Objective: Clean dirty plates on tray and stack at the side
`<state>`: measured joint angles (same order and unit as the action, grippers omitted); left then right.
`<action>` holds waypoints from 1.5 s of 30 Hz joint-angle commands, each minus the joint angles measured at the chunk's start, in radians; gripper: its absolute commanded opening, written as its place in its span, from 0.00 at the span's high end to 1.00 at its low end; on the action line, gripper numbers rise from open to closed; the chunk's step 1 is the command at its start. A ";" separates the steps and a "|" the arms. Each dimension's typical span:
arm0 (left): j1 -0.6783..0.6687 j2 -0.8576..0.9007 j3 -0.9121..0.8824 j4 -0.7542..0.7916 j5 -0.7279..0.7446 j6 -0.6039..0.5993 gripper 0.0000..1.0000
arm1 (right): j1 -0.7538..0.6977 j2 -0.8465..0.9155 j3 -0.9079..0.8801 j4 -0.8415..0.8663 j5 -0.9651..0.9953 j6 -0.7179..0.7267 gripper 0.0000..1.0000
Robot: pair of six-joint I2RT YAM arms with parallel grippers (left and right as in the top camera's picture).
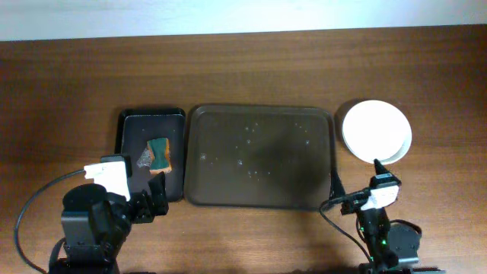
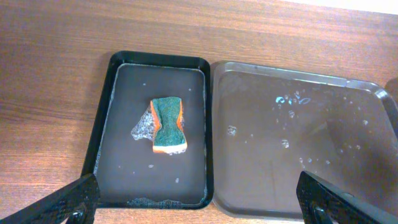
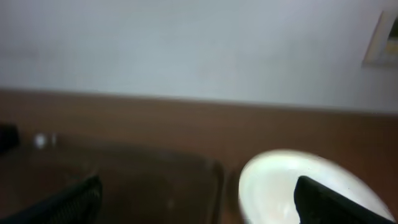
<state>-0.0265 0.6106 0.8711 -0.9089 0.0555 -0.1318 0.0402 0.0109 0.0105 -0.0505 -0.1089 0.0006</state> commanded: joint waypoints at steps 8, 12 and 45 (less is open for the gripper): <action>0.003 -0.004 -0.005 0.001 0.001 -0.009 0.01 | 0.007 -0.005 -0.005 -0.020 0.010 -0.001 0.01; 0.003 -0.004 -0.005 -0.001 0.001 -0.009 0.01 | 0.007 -0.005 -0.005 -0.020 0.010 -0.001 0.01; -0.052 -0.605 -0.862 0.826 -0.077 0.092 0.01 | 0.007 -0.005 -0.005 -0.020 0.010 -0.001 0.01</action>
<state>-0.0719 0.0124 0.0158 -0.0834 -0.0338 -0.0597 0.0402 0.0113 0.0105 -0.0643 -0.1047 0.0006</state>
